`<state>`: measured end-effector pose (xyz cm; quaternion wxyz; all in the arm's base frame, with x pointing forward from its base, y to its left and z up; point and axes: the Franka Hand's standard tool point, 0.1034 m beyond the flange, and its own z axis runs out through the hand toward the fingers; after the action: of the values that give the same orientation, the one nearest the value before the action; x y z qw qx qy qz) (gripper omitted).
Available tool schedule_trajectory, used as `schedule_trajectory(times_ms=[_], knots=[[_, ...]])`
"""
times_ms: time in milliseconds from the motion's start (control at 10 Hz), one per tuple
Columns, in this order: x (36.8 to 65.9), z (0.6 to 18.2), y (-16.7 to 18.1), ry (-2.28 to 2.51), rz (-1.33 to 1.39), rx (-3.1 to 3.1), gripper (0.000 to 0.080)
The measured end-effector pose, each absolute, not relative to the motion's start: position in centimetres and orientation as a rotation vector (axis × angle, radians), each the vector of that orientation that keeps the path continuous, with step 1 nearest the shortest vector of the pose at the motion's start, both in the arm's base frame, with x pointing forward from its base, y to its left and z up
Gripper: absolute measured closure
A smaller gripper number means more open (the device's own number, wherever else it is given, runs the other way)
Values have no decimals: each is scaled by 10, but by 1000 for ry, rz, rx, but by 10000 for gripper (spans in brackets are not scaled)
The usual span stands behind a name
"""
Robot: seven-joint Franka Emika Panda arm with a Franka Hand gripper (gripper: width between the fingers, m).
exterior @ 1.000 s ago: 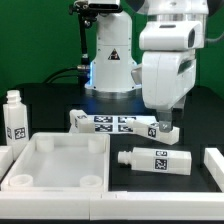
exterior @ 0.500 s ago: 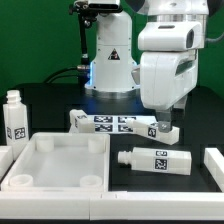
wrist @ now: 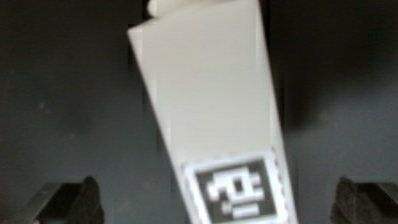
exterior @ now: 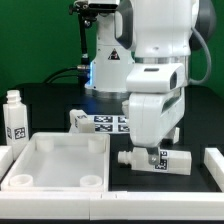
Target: Assemble desk
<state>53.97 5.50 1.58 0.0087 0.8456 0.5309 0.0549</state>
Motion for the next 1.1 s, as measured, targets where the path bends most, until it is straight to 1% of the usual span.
schedule_trajectory(times_ms=[100,300,400,500,600,700,800,900,1100], knots=[[537,10,56,1659,177,2644,150],[537,9,56,1654,178,2648,150],[537,9,56,1654,178,2648,265],[537,9,56,1654,178,2648,401],[537,9,56,1654,178,2648,401],[537,9,56,1654,177,2648,534],[537,10,57,1636,179,2660,534],[536,23,59,1543,187,2712,534],[518,54,69,1278,183,2856,534]])
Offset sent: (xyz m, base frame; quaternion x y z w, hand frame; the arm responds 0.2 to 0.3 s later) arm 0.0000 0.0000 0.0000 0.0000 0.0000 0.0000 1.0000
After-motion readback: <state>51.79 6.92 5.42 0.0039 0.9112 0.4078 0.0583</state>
